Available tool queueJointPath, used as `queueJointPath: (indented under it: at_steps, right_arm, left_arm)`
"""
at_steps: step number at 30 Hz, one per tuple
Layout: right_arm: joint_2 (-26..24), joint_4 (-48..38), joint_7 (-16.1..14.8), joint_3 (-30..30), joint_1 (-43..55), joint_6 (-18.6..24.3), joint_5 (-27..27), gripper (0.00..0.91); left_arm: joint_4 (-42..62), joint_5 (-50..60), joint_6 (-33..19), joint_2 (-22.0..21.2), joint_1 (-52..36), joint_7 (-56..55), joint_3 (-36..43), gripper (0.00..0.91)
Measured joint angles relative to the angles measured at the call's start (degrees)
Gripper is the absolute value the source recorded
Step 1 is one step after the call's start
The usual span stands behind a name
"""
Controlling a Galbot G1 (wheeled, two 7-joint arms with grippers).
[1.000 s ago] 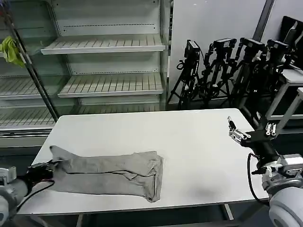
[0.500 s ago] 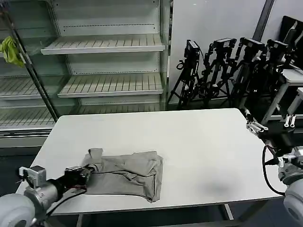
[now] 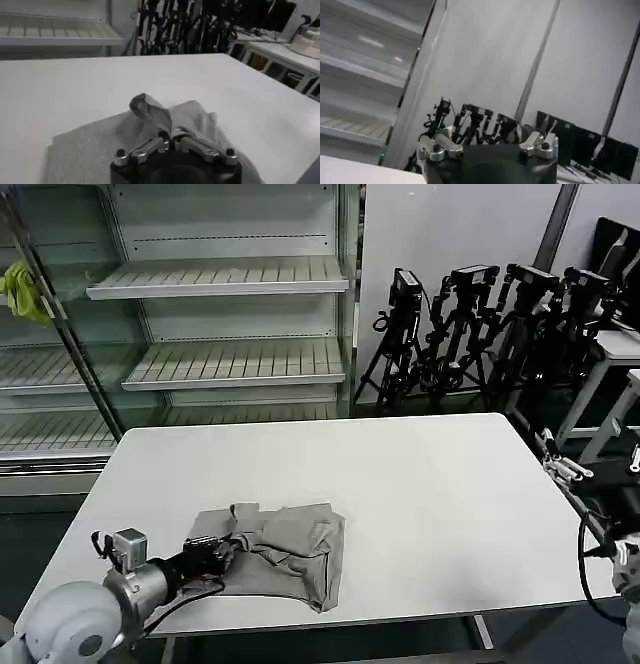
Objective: Fold and organize the clothes.
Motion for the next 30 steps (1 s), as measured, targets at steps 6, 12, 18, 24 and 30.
queueJointPath:
  at_steps: [6, 12, 18, 24, 30]
  right_arm:
    - [1.91, 2.39, -0.36, 3.02, -4.34, 0.51, -0.44, 0.907]
    - [2.8, 3.48, -0.51, 4.65, -7.04, 0.61, -0.55, 0.907]
    - [2.86, 3.87, -0.53, 5.78, -8.58, 0.64, -0.55, 0.907]
    - [3.19, 4.2, -0.55, 6.42, -9.49, 0.64, -0.54, 0.907]
    - [3.52, 4.52, -0.57, 6.86, -10.15, 0.64, -0.6, 0.907]
  left_arm:
    - [1.64, -0.34, 0.0, -1.24, -5.82, -0.45, 4.98, 0.05]
    - [1.89, -0.39, 0.0, -2.17, -9.0, -0.8, 7.67, 0.05]
    - [1.6, -0.4, 0.0, -2.68, -10.59, -0.81, 9.44, 0.05]
    - [0.9, -0.34, 0.02, -3.43, -11.51, -0.99, 10.89, 0.05]
    - [0.87, -0.08, 0.02, -3.85, -12.84, -0.99, 12.24, 0.131]
